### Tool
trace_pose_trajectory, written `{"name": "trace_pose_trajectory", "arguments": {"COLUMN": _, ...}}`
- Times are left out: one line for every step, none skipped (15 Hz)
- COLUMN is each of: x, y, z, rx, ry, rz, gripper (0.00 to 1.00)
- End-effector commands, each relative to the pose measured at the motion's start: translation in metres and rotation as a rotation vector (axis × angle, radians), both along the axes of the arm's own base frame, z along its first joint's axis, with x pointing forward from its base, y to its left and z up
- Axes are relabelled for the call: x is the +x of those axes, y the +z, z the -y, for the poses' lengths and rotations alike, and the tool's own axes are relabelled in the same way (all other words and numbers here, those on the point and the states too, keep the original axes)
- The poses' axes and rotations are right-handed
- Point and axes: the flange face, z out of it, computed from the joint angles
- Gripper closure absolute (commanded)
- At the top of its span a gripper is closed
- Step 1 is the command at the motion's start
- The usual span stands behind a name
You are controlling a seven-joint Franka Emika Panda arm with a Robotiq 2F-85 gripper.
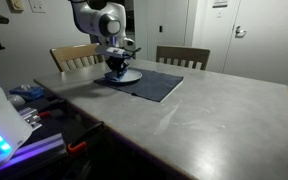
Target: Use the towel to wipe the plate
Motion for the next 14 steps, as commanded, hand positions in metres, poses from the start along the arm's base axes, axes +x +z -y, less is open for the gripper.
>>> {"name": "trace_pose_trajectory", "arguments": {"x": -0.006, "y": -0.016, "z": 0.021, "rx": -0.077, "ry": -0.069, "rz": -0.152, "gripper": 0.98}}
{"name": "trace_pose_trajectory", "arguments": {"x": -0.006, "y": -0.017, "z": 0.025, "rx": -0.098, "ry": -0.095, "rz": -0.182, "gripper": 0.98}}
{"name": "trace_pose_trajectory", "arguments": {"x": -0.005, "y": -0.017, "z": 0.028, "rx": -0.120, "ry": -0.132, "rz": -0.204, "gripper": 0.98}}
{"name": "trace_pose_trajectory", "arguments": {"x": -0.003, "y": -0.018, "z": 0.031, "rx": -0.140, "ry": -0.180, "rz": -0.218, "gripper": 0.98}}
{"name": "trace_pose_trajectory", "arguments": {"x": -0.002, "y": -0.018, "z": 0.033, "rx": -0.158, "ry": -0.223, "rz": -0.225, "gripper": 0.98}}
{"name": "trace_pose_trajectory", "arguments": {"x": 0.001, "y": -0.018, "z": 0.036, "rx": -0.191, "ry": -0.280, "rz": -0.205, "gripper": 0.98}}
{"name": "trace_pose_trajectory", "arguments": {"x": 0.004, "y": -0.019, "z": 0.037, "rx": -0.212, "ry": -0.324, "rz": -0.202, "gripper": 0.98}}
{"name": "trace_pose_trajectory", "arguments": {"x": 0.006, "y": -0.021, "z": 0.039, "rx": -0.238, "ry": -0.376, "rz": -0.195, "gripper": 0.98}}
{"name": "trace_pose_trajectory", "arguments": {"x": 0.008, "y": -0.023, "z": 0.040, "rx": -0.266, "ry": -0.423, "rz": -0.191, "gripper": 0.98}}
{"name": "trace_pose_trajectory", "arguments": {"x": 0.009, "y": -0.025, "z": 0.041, "rx": -0.290, "ry": -0.466, "rz": -0.185, "gripper": 0.98}}
{"name": "trace_pose_trajectory", "arguments": {"x": 0.011, "y": -0.027, "z": 0.043, "rx": -0.318, "ry": -0.510, "rz": -0.186, "gripper": 0.98}}
{"name": "trace_pose_trajectory", "arguments": {"x": 0.013, "y": -0.028, "z": 0.044, "rx": -0.338, "ry": -0.547, "rz": -0.186, "gripper": 0.98}}
{"name": "trace_pose_trajectory", "arguments": {"x": 0.016, "y": -0.029, "z": 0.044, "rx": -0.351, "ry": -0.579, "rz": -0.174, "gripper": 0.98}}
{"name": "trace_pose_trajectory", "arguments": {"x": 0.021, "y": -0.028, "z": 0.044, "rx": -0.353, "ry": -0.603, "rz": -0.137, "gripper": 0.98}}
